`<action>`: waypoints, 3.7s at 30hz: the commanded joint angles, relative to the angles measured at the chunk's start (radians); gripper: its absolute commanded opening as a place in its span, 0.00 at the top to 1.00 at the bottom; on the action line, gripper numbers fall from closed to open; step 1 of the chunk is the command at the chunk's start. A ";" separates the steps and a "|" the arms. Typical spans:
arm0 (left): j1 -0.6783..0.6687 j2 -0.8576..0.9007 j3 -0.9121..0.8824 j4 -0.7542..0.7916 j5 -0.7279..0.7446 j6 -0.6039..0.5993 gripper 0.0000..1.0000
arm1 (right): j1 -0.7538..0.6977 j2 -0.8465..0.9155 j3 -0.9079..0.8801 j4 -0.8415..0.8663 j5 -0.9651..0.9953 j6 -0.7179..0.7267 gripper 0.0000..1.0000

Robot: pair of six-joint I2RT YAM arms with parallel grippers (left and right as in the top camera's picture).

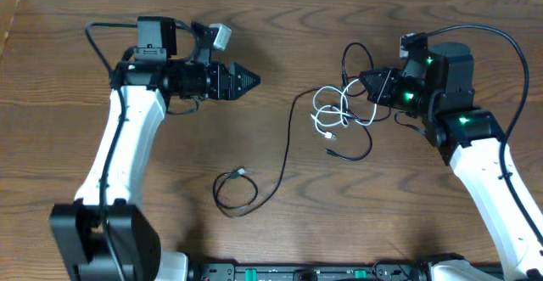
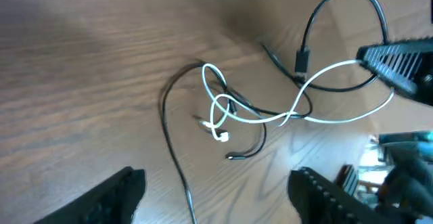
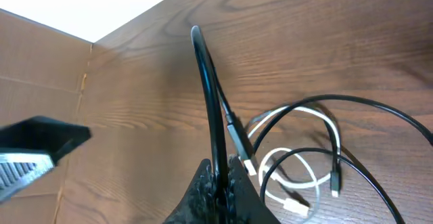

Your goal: Untangle cables

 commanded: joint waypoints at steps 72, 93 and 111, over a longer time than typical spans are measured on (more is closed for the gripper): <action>-0.145 0.125 0.013 0.156 -0.449 0.264 0.93 | 0.019 0.026 0.010 -0.193 0.369 -0.121 0.98; -0.148 0.125 0.013 0.034 -0.615 0.037 0.92 | 0.052 0.121 0.010 -0.041 0.201 -0.442 0.49; -0.148 0.132 0.011 0.027 -0.615 -0.069 0.93 | 0.122 0.340 0.082 0.118 -0.079 -0.764 0.23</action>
